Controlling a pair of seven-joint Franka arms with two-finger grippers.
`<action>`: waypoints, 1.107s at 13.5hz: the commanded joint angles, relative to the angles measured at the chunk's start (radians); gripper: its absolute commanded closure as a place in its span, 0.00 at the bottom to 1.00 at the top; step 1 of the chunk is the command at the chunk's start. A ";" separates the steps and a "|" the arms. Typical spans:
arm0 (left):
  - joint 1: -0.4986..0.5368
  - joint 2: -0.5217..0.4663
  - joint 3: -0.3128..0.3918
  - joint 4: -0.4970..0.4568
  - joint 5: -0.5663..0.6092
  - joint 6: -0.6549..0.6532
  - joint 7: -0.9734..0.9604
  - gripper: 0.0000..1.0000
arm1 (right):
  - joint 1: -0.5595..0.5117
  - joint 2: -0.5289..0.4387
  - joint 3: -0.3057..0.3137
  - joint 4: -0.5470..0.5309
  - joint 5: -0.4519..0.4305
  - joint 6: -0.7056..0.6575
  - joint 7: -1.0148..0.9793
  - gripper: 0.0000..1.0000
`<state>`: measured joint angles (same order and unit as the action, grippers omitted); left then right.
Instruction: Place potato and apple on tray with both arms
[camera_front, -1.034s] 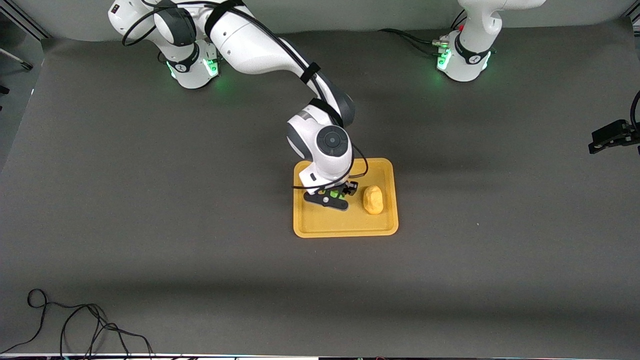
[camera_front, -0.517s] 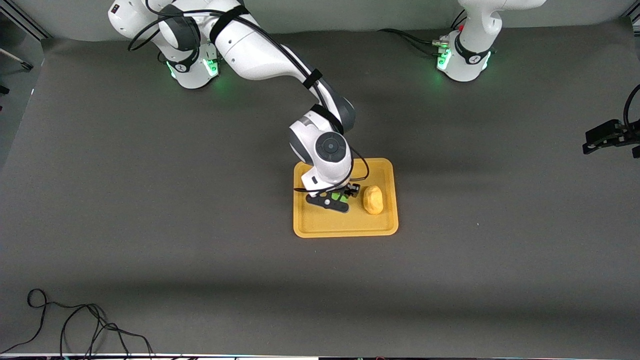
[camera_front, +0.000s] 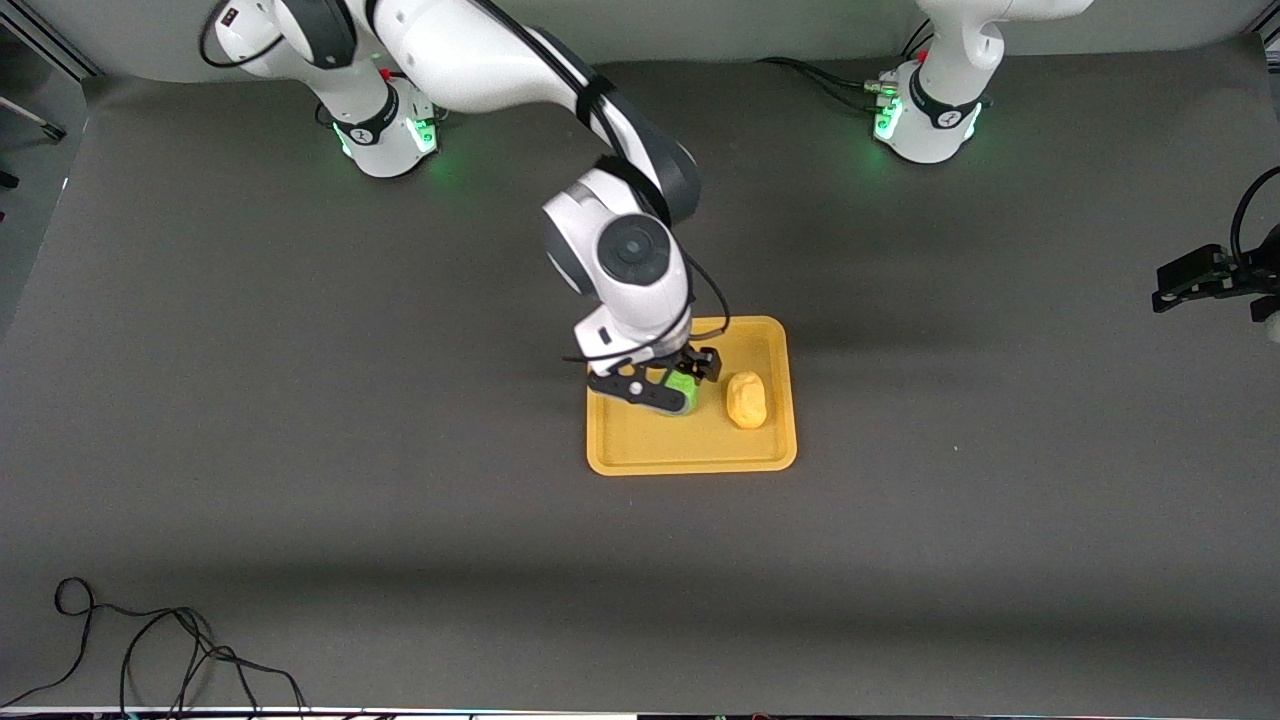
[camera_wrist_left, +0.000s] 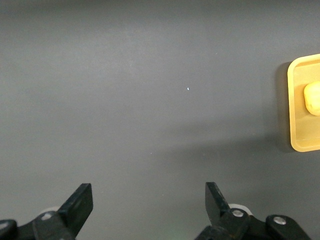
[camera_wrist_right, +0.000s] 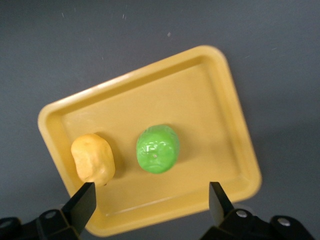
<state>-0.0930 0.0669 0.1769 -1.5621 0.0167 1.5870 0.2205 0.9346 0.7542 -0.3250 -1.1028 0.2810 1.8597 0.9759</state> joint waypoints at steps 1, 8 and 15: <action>-0.007 0.004 0.009 0.017 -0.006 -0.012 0.014 0.00 | -0.013 -0.159 -0.061 -0.045 0.009 -0.149 -0.069 0.00; -0.004 -0.009 -0.005 0.017 -0.006 -0.021 0.005 0.00 | -0.155 -0.582 -0.149 -0.392 -0.129 -0.241 -0.489 0.00; -0.005 -0.007 -0.019 0.022 -0.006 -0.018 0.000 0.00 | -0.741 -0.789 0.199 -0.571 -0.257 -0.252 -0.888 0.00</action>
<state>-0.0934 0.0636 0.1562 -1.5571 0.0165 1.5850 0.2204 0.2967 -0.0091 -0.1689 -1.6375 0.0433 1.5926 0.2087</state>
